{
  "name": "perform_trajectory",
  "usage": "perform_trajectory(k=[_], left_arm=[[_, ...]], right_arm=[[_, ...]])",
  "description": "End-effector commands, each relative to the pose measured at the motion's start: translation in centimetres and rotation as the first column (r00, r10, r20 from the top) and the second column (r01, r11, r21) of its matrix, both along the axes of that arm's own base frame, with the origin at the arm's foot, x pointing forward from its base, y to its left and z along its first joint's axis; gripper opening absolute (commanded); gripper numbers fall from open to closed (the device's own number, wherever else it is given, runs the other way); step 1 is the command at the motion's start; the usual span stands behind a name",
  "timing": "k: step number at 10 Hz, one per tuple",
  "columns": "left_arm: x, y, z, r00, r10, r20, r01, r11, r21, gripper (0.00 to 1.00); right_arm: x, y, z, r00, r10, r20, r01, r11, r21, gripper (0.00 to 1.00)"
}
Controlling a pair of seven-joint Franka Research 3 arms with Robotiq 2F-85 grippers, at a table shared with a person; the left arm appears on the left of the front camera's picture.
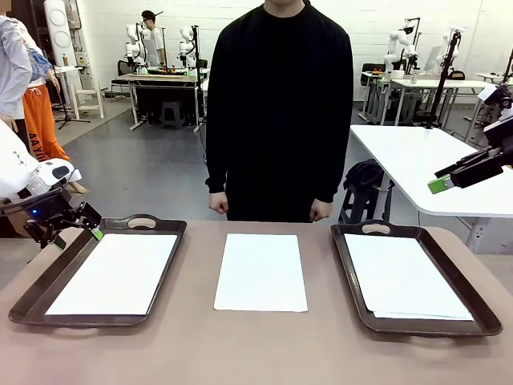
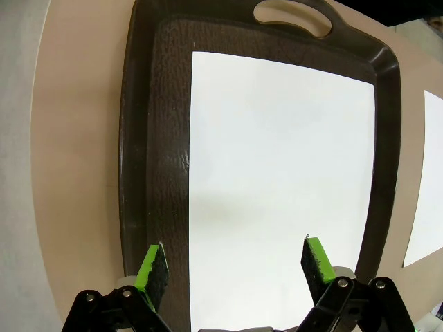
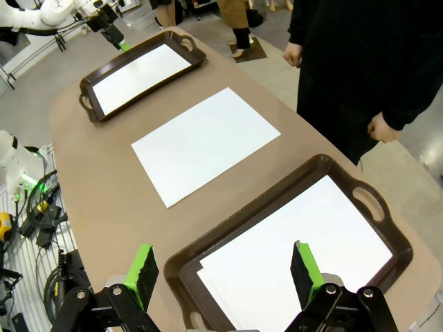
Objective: Sort the A4 documents.
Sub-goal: Receive the A4 Paper.
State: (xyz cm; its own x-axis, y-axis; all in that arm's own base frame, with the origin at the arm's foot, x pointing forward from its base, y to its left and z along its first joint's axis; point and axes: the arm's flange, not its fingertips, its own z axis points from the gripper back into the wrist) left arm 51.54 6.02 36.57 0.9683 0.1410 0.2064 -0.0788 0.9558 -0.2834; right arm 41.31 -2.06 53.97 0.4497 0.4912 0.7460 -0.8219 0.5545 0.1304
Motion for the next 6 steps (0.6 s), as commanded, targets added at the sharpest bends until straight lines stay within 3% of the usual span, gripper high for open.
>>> perform_trajectory(k=[1,2,3,4,6], left_arm=[[0.0,0.1,-0.1,1.0,-0.01,0.002,0.01,1.0,-0.007,1.0],[0.0,0.0,0.0,1.0,0.0,0.0,0.0,1.0,0.0,1.0],[0.0,-3.6,1.0,0.991,-0.102,0.085,0.1,0.995,0.026,1.0],[-0.6,-6.7,3.2,0.959,-0.184,0.216,0.165,0.981,0.102,1.0],[-3.3,-10.5,8.7,0.845,-0.313,0.433,0.317,0.946,0.065,1.0]], right_arm=[[0.0,0.1,-0.3,1.0,0.001,0.01,-0.001,1.0,0.024,1.0],[0.0,0.1,-0.3,1.0,0.001,0.01,-0.001,1.0,0.024,1.0],[0.0,0.1,-0.3,1.0,0.001,0.01,-0.001,1.0,0.024,1.0],[0.0,0.1,-0.3,1.0,0.001,0.01,-0.001,1.0,0.024,1.0],[0.0,0.1,-0.3,1.0,0.001,0.01,-0.001,1.0,0.024,1.0]])
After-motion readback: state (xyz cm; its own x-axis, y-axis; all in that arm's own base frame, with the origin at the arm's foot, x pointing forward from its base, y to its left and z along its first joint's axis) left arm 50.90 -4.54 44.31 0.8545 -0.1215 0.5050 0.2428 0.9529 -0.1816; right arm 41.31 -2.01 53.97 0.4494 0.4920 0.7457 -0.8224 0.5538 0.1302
